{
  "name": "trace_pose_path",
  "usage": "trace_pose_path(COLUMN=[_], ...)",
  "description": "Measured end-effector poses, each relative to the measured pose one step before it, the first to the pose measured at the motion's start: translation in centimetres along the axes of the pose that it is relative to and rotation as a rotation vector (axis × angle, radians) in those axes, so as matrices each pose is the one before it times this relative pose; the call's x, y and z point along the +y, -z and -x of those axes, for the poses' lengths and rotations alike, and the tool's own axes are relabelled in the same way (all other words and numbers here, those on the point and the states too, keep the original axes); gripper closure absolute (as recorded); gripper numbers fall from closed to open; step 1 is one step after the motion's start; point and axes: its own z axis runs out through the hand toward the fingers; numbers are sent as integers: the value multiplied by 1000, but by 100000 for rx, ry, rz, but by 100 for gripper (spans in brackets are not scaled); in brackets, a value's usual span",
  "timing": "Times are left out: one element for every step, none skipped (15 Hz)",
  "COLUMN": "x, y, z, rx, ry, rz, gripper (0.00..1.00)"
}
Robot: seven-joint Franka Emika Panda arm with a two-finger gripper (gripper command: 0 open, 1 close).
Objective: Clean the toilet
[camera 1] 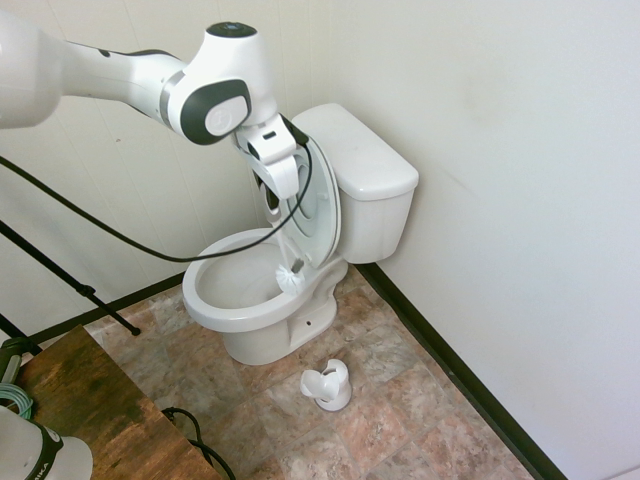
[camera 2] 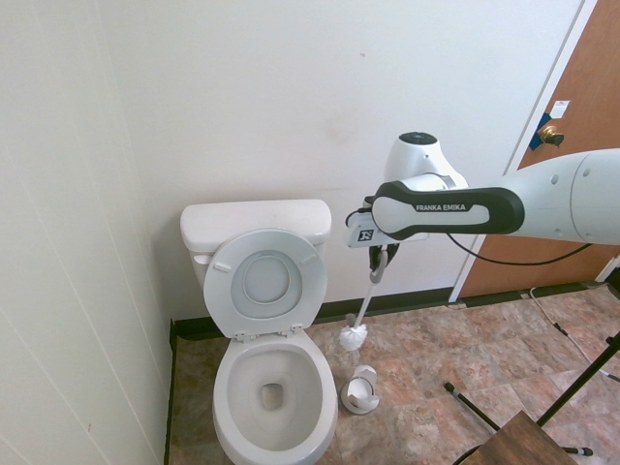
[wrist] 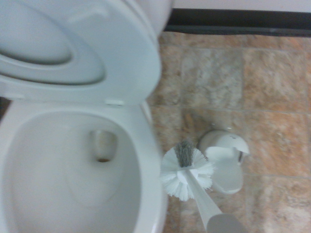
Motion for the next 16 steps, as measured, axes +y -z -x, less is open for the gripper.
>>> trace_pose_path(x=[-1134,-1279,-1562,-1561,-1506,-1347,-1071,-769,-534,-384,-269,-251,-1048,-81,-167,-218], y=[294,-91,-390,-830,-1233,-1699,-1937,-1989,-1964,-2011,-1678,-1439,-1669,64,-51,-316], z=[1916,2091,2201,2005,1627,1167,654,158,-154,-253,-294,-200,-250,-75,-28,68], rx=[-876,-584,-457,-551,-539,-33,315,126,113,-352,-219,-215,-234,254,303,327], ry=[2457,2271,2040,1698,1494,1341,611,106,-133,-228,-340,-395,-699,-83,-233,-611], rz=[-1197,-890,-882,-705,-517,224,595,850,880,519,79,158,115,-149,-65,265], gripper=[100,100,100,100,100,100,100,100,100,100,100,100,100,100,100,100])
